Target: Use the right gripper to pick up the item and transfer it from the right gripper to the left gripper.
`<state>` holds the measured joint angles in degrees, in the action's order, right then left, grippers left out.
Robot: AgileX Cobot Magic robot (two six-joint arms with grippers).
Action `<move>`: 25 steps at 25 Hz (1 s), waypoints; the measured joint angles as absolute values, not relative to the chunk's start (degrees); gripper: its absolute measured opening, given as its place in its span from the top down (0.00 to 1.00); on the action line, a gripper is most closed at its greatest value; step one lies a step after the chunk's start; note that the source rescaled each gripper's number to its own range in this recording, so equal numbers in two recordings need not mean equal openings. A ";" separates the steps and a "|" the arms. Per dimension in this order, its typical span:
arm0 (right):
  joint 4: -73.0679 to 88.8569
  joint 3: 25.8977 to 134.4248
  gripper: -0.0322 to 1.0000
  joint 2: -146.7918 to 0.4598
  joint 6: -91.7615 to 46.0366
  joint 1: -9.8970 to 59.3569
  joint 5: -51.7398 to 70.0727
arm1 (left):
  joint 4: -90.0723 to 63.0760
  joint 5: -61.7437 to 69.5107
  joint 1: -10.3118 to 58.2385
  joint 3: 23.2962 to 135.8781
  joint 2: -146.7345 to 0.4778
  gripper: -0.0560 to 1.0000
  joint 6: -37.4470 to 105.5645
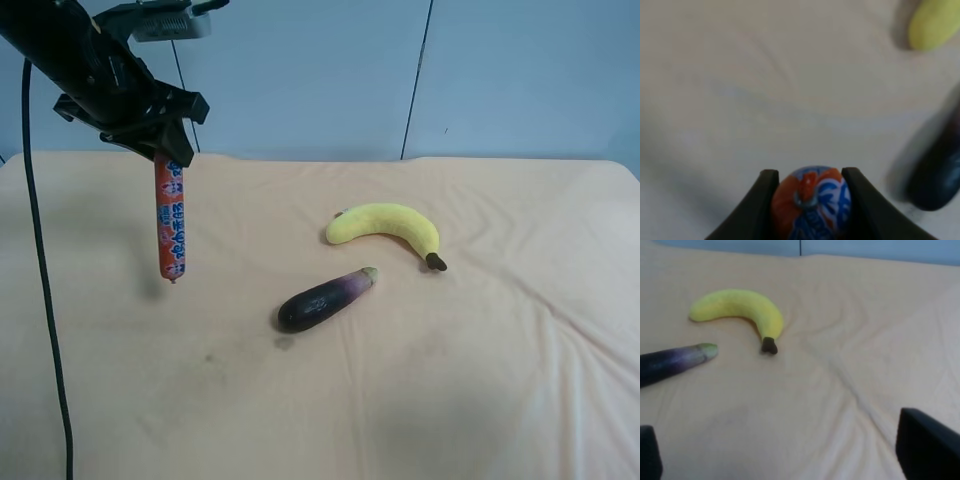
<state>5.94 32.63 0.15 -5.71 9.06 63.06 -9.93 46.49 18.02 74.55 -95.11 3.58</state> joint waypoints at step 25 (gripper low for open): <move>5.94 32.63 0.13 0.15 -5.71 9.06 63.06 | -5.62 36.13 17.11 74.82 -110.55 0.95 4.09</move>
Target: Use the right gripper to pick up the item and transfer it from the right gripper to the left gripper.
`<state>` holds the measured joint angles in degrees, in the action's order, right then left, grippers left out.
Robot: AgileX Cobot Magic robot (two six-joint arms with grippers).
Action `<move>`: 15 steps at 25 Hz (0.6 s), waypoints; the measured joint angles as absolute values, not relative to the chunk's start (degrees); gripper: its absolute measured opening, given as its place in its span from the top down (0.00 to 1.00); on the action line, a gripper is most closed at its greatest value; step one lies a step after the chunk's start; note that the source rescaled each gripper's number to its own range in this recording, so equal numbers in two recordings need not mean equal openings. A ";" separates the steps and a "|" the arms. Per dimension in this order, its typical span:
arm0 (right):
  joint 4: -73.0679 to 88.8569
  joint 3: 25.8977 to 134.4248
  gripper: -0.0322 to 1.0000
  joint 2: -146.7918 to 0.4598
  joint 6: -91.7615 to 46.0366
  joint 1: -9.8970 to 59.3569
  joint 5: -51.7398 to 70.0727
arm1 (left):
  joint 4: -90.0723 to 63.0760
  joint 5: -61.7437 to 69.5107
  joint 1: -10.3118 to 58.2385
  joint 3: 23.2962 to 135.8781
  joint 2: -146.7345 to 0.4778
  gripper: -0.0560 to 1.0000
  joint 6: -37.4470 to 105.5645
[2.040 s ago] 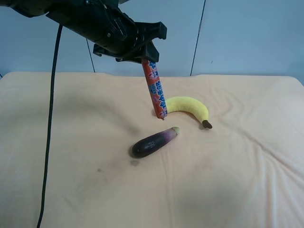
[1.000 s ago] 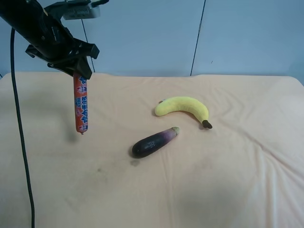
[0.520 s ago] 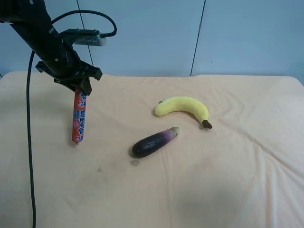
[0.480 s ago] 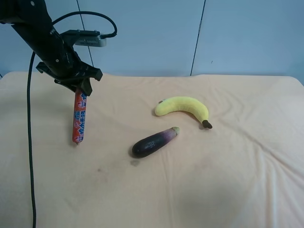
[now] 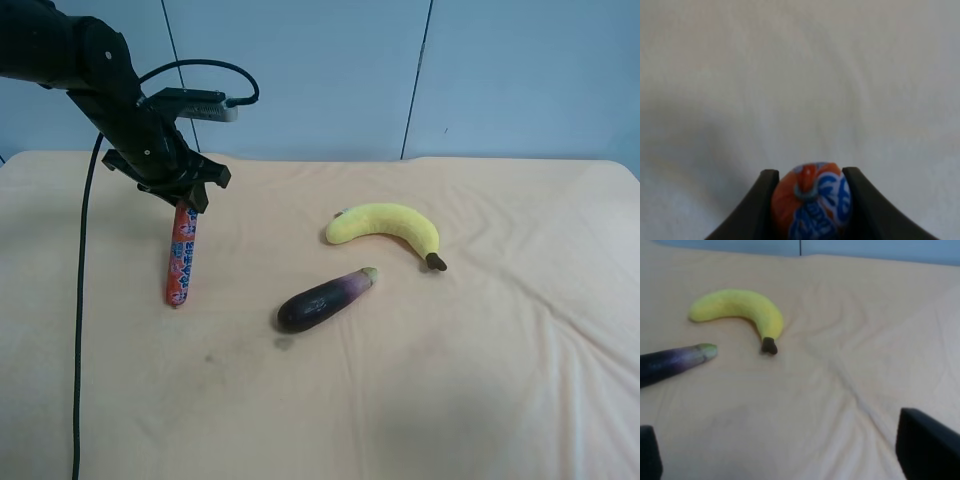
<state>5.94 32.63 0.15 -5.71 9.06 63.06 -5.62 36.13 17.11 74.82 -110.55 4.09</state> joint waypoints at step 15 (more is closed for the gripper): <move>5.94 32.63 0.13 0.15 -5.71 9.06 63.06 | -5.39 25.73 17.11 74.82 -113.28 0.94 4.32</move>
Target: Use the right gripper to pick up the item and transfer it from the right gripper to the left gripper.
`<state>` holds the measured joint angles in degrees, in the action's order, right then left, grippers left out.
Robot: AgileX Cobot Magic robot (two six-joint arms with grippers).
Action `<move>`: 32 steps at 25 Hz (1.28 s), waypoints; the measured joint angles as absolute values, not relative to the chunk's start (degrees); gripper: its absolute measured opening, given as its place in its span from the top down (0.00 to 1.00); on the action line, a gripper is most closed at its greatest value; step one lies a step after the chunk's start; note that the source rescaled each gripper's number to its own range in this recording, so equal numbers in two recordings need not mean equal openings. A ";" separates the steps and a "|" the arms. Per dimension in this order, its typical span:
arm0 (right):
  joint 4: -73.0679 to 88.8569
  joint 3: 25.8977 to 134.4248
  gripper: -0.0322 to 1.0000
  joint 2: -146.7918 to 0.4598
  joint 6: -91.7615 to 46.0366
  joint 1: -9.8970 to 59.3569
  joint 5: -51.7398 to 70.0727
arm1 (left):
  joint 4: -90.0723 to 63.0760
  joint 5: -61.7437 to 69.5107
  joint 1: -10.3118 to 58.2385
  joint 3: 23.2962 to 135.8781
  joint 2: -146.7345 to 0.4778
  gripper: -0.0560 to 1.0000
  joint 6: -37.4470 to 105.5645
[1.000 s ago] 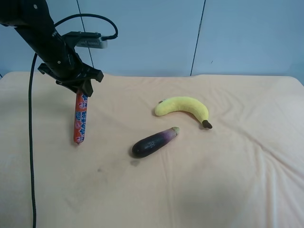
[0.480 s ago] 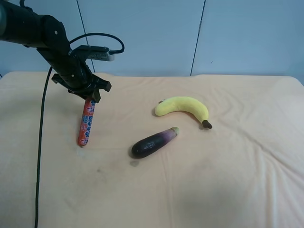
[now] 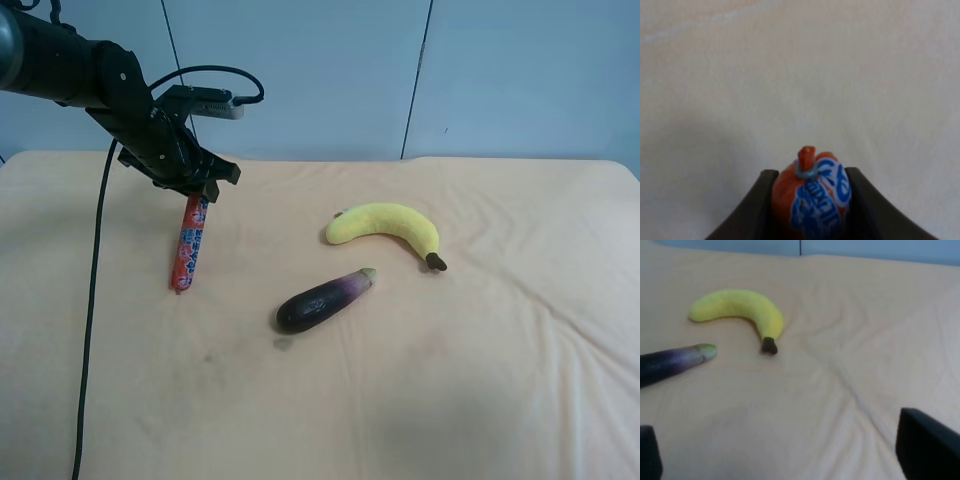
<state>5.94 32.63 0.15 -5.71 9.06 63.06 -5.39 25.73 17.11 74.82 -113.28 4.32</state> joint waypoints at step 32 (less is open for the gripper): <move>5.94 32.63 0.13 0.15 -5.71 11.89 63.06 | -4.94 42.39 17.11 74.82 -98.23 0.01 4.32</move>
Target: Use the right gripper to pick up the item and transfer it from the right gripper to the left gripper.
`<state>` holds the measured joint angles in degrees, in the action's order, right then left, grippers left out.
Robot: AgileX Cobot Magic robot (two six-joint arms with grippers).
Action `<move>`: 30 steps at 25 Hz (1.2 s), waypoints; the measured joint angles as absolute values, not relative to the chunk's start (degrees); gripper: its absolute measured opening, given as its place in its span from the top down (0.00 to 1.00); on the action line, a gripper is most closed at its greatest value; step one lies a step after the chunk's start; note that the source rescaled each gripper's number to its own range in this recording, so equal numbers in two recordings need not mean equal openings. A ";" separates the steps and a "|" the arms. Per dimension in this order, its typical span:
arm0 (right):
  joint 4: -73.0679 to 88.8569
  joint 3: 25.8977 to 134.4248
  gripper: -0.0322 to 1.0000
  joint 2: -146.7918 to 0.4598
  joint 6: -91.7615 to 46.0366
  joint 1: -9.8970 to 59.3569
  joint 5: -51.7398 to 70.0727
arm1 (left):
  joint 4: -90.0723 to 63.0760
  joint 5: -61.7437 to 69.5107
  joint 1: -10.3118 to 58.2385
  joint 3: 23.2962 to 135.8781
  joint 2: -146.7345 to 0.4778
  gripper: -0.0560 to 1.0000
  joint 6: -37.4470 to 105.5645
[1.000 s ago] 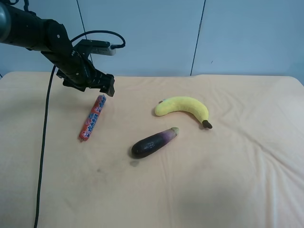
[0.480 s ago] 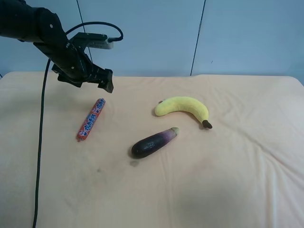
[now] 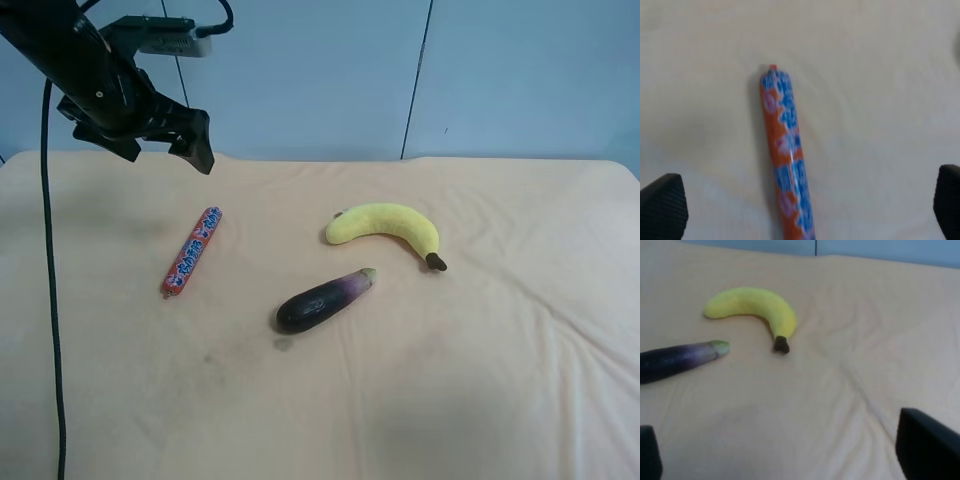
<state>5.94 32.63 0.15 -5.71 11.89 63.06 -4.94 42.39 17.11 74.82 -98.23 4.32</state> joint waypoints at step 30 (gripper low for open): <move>5.94 32.63 0.13 0.15 -5.71 11.89 63.06 | -1.77 52.75 17.11 37.96 -36.56 0.00 -4.21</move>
<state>5.94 32.63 0.15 -5.71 11.89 63.06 -1.77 52.75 17.11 37.96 -36.56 -4.21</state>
